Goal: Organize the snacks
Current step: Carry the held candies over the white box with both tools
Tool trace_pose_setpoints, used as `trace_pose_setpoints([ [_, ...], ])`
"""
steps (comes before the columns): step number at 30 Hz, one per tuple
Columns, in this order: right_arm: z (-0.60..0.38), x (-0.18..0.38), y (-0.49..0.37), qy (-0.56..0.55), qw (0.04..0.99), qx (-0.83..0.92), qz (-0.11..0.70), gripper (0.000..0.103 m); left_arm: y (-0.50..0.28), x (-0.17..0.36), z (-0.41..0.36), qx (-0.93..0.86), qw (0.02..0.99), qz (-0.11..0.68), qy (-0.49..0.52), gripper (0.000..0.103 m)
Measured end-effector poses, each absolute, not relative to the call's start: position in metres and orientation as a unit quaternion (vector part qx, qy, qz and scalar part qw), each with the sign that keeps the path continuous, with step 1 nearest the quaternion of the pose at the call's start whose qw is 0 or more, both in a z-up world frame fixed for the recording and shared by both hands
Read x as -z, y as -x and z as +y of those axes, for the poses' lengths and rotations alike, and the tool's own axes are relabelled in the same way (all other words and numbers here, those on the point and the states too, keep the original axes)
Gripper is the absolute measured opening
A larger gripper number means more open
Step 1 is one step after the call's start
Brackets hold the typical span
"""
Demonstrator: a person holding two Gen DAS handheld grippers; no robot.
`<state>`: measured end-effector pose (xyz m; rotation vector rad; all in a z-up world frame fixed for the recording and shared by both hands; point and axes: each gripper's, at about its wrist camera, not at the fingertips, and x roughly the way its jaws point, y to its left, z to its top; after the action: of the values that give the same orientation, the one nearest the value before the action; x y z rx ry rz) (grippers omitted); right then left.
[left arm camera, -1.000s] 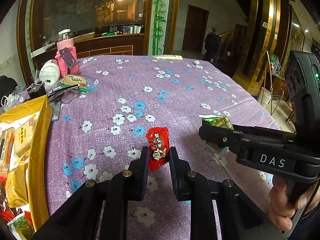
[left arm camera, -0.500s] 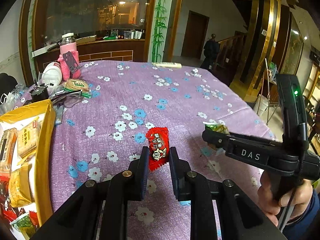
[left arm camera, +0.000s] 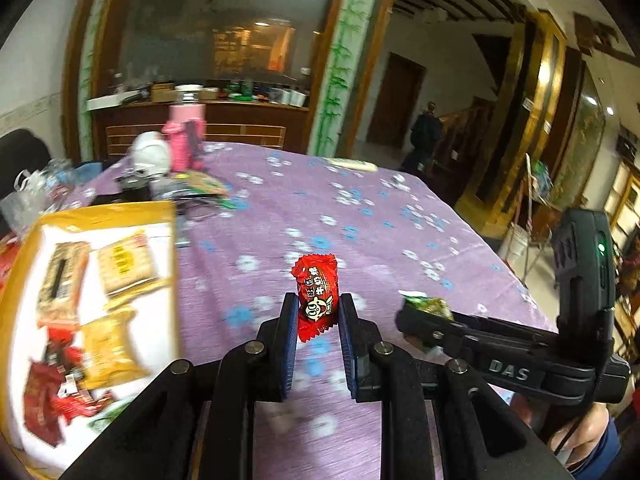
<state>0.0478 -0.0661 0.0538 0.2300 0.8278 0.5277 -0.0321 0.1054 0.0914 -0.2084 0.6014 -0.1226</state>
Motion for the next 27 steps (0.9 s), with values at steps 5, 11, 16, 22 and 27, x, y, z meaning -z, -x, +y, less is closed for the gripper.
trace_pose_setpoints([
  [5, -0.026, -0.060, -0.031, -0.086, 0.868, -0.286, 0.397, 0.036, 0.051, -0.090, 0.160, 0.009, 0.951, 0.282, 0.125, 0.019],
  [11, 0.013, -0.063, -0.014, -0.057, 0.856, -0.324, 0.399, 0.036, 0.070, -0.073, 0.225, -0.059, 0.943, 0.288, 0.157, 0.020],
  [16, 0.055, -0.069, -0.001, -0.025, 0.842, -0.361, 0.400, 0.036, 0.080, -0.056, 0.265, -0.099, 0.932, 0.298, 0.179, 0.020],
  [22, 0.104, -0.070, 0.005, 0.015, 0.831, -0.388, 0.398, 0.036, 0.078, -0.035, 0.285, -0.109, 0.920, 0.318, 0.202, 0.020],
  [27, 0.135, -0.061, 0.002, 0.038, 0.826, -0.391, 0.405, 0.036, 0.075, -0.022, 0.286, -0.104, 0.916, 0.327, 0.206, 0.020],
])
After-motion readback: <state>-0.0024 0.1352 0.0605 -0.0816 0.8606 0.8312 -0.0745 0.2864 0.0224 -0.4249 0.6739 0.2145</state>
